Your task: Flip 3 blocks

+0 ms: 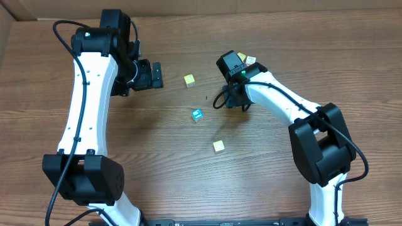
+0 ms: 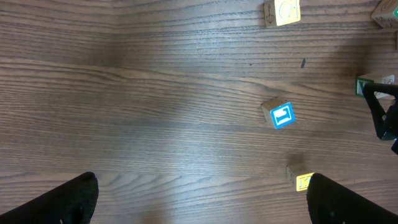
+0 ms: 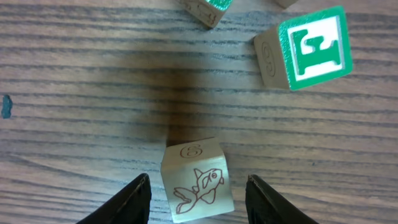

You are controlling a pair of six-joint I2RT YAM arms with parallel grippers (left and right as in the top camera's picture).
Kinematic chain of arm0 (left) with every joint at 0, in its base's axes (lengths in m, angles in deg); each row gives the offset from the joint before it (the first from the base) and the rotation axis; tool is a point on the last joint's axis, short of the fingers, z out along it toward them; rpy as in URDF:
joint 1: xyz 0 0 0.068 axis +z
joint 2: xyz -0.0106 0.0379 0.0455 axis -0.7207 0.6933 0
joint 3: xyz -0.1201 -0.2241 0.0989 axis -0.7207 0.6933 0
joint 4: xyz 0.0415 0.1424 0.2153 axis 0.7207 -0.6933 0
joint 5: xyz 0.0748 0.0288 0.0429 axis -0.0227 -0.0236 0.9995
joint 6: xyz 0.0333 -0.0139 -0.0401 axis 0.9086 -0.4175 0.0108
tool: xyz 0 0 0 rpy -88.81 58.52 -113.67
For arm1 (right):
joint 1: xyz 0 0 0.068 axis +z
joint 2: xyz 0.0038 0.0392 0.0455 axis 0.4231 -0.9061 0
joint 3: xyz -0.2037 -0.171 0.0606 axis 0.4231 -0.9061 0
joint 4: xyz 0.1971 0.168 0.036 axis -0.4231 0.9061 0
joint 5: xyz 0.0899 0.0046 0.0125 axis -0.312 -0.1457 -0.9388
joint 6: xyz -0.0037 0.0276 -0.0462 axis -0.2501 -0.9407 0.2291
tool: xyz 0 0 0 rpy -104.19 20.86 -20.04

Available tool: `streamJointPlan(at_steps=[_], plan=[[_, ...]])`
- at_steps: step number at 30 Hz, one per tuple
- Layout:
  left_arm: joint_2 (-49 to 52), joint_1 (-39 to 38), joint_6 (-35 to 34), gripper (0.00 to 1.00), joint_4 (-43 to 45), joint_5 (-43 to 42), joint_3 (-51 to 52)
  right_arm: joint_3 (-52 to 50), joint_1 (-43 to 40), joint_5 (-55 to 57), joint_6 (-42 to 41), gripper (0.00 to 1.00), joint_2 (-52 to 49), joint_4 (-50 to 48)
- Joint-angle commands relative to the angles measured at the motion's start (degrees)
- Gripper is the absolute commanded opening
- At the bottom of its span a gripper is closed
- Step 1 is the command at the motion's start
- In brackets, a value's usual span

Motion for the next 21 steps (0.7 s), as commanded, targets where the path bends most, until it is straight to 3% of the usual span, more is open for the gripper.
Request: streamJointPlan(at_steps=[1,21], plan=[[0.4,0.5,-1.0,1.00,0.0,0.4,0.2,-0.2,-0.2,-1.1,0.2,0.50,0.0,0.0],[0.4,0.5,-1.0,1.00,0.0,0.4,0.2,-2.3,-0.2,1.3,6.4,0.49,0.0,-4.0]])
